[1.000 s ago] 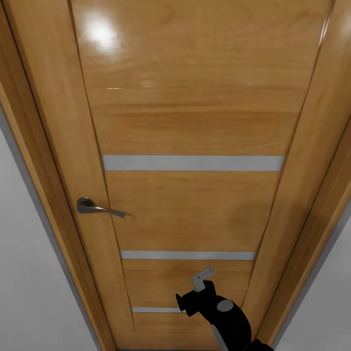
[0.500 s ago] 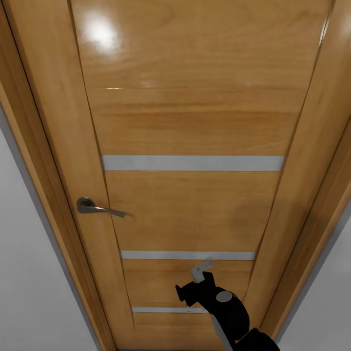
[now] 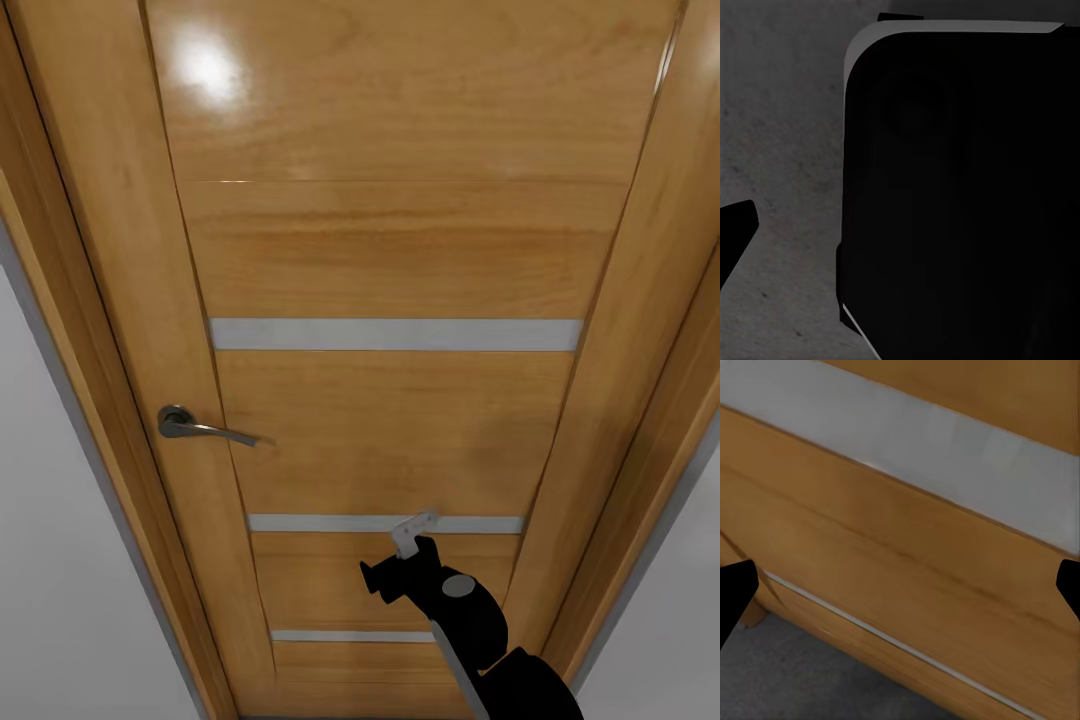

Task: Move the two storage containers from the living room to the garage. In the garage, place one container on the floor and stack the other container on top of it (either order is fine).

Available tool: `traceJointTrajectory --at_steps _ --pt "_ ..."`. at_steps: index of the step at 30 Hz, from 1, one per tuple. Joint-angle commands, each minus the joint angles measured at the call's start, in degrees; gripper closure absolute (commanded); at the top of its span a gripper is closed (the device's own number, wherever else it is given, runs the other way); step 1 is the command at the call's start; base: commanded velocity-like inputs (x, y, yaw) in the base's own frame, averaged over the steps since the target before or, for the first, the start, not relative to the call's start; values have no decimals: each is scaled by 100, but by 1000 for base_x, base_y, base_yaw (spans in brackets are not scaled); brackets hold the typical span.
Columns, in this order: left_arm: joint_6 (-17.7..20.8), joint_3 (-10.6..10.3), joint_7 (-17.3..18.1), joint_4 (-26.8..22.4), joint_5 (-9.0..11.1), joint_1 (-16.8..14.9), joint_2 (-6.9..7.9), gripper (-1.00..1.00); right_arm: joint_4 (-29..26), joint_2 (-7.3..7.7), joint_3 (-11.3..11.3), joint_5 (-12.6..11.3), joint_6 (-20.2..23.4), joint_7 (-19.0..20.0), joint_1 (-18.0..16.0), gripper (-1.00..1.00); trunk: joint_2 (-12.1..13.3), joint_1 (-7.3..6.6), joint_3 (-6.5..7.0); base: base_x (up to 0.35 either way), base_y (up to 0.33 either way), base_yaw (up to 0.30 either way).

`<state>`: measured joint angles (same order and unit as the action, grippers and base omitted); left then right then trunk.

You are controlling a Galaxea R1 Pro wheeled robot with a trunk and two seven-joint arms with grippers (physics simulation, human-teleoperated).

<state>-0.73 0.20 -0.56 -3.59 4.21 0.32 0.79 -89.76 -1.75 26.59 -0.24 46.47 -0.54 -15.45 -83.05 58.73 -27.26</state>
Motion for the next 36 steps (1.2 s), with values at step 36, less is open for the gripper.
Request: traceJointTrajectory --at_steps 36 --pt "-6 -2 -6 -27 44 3 -1 -100 1004 -1 -14 72 -22 -61 -975 -100 -3 0 -5 0 0 0"
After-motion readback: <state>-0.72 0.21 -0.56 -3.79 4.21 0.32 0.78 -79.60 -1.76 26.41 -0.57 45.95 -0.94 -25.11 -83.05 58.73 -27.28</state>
